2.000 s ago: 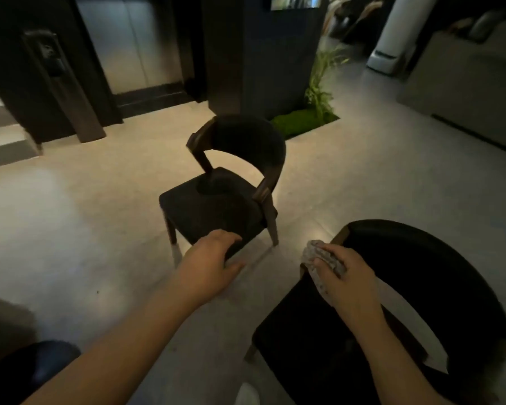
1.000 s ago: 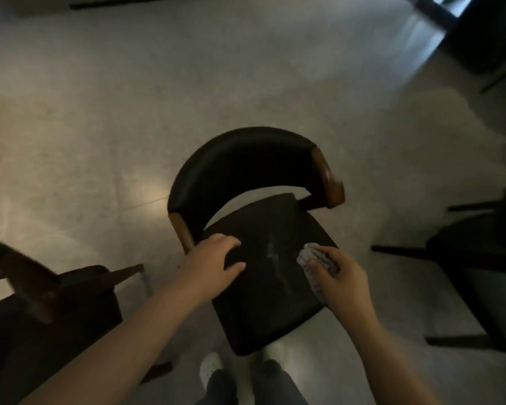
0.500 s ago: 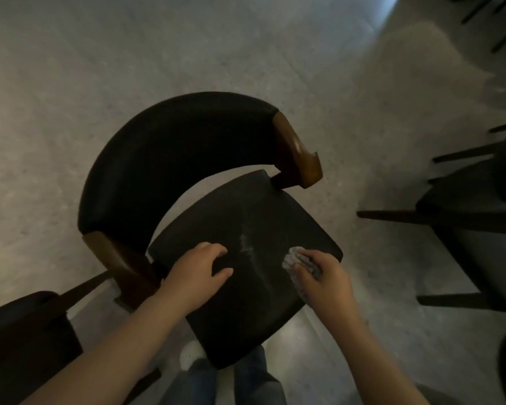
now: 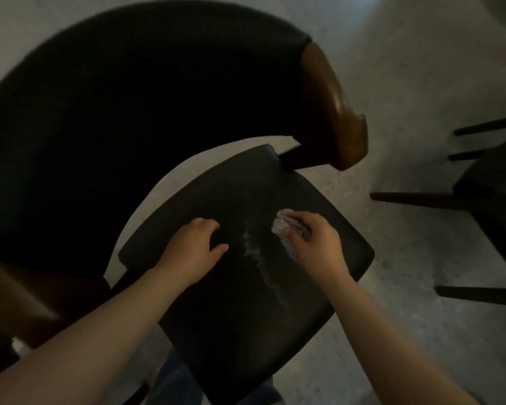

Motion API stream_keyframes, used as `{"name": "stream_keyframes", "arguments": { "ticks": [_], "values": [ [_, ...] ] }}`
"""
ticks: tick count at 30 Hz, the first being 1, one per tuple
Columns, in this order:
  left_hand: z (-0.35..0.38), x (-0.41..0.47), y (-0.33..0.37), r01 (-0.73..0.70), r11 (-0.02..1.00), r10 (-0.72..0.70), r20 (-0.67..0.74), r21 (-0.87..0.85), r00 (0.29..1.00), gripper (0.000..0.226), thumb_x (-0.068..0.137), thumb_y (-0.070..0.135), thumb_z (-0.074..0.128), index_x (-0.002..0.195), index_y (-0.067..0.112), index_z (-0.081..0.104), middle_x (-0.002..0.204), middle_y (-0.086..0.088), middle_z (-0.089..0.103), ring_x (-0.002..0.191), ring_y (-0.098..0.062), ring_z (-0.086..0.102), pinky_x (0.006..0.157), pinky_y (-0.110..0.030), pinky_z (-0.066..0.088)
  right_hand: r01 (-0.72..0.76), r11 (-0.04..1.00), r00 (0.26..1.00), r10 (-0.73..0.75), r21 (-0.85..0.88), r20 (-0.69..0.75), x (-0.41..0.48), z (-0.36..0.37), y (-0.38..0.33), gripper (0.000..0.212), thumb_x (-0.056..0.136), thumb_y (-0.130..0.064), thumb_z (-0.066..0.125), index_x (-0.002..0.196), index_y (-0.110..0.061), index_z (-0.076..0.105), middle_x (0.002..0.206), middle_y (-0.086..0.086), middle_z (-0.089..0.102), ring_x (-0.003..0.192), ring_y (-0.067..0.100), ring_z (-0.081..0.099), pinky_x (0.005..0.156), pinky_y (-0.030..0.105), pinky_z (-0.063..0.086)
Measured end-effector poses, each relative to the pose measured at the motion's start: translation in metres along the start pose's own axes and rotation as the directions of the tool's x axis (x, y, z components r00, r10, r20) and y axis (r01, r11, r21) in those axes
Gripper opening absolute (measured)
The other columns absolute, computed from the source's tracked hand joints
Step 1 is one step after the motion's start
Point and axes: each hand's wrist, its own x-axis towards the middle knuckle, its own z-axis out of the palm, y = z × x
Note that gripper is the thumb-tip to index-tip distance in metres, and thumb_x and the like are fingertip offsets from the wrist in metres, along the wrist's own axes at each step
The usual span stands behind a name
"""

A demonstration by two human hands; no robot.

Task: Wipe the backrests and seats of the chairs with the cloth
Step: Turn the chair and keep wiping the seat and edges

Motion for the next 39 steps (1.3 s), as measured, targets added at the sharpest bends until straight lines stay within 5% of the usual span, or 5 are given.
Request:
{"name": "stream_keyframes", "arguments": {
  "ticks": [8, 13, 30, 35, 39],
  "values": [
    [0.041, 0.078, -0.033, 0.006, 0.980, -0.007, 0.003, 0.197, 1.000, 0.093, 0.080, 0.048, 0.071, 0.153, 0.021, 0.019, 0.160, -0.003, 0.014, 0.147, -0.024, 0.015, 0.119, -0.042, 0.021, 0.086, 0.994, 0.995, -0.082, 0.068, -0.061, 0.085, 0.052, 0.025, 0.031, 0.091, -0.030, 0.061, 0.120, -0.040, 0.056, 0.105, -0.033, 0.049, 0.100, -0.015, 0.051, 0.092, 0.018, 0.045],
    [0.060, 0.103, -0.052, 0.044, 0.967, -0.038, -0.025, 0.250, 0.999, 0.103, 0.078, 0.064, 0.064, 0.155, 0.028, 0.005, 0.162, -0.002, 0.001, 0.149, -0.027, 0.003, 0.119, -0.050, 0.016, 0.126, 0.990, 0.986, -0.117, 0.067, -0.120, 0.131, 0.069, 0.029, 0.032, 0.094, -0.020, 0.058, 0.126, -0.027, 0.059, 0.126, -0.009, 0.057, 0.119, 0.008, 0.053, 0.102, 0.040, 0.047],
    [0.080, 0.113, -0.066, 0.010, 0.966, 0.012, -0.084, 0.259, 0.996, 0.101, 0.078, 0.068, 0.060, 0.154, 0.032, 0.005, 0.161, 0.001, -0.003, 0.147, -0.026, -0.003, 0.117, -0.051, 0.011, 0.173, 0.938, 0.979, -0.198, -0.300, -0.053, 0.209, 0.094, 0.038, 0.038, 0.098, -0.019, 0.051, 0.137, -0.019, 0.052, 0.138, 0.001, 0.049, 0.126, 0.018, 0.045, 0.108, 0.039, 0.038],
    [0.080, 0.112, -0.065, 0.022, 0.963, 0.000, -0.082, 0.268, 0.997, 0.101, 0.079, 0.068, 0.059, 0.154, 0.032, 0.004, 0.161, 0.002, -0.004, 0.147, -0.026, -0.003, 0.117, -0.051, 0.012, 0.302, 0.930, 0.950, -0.276, -0.207, 0.149, 0.154, 0.082, 0.055, 0.030, 0.094, -0.020, 0.057, 0.124, -0.024, 0.061, 0.111, -0.008, 0.056, 0.096, 0.004, 0.054, 0.083, 0.019, 0.043],
    [0.081, 0.112, -0.066, 0.020, 0.965, 0.003, -0.086, 0.261, 0.996, 0.101, 0.079, 0.068, 0.059, 0.154, 0.031, 0.003, 0.161, 0.002, -0.004, 0.147, -0.026, -0.004, 0.117, -0.052, 0.012, 0.325, 0.922, 0.931, -0.351, -0.210, -0.100, 0.171, 0.073, 0.042, 0.027, 0.095, -0.025, 0.054, 0.121, -0.022, 0.060, 0.105, -0.010, 0.053, 0.089, -0.002, 0.049, 0.078, 0.014, 0.040]
  ]
}}
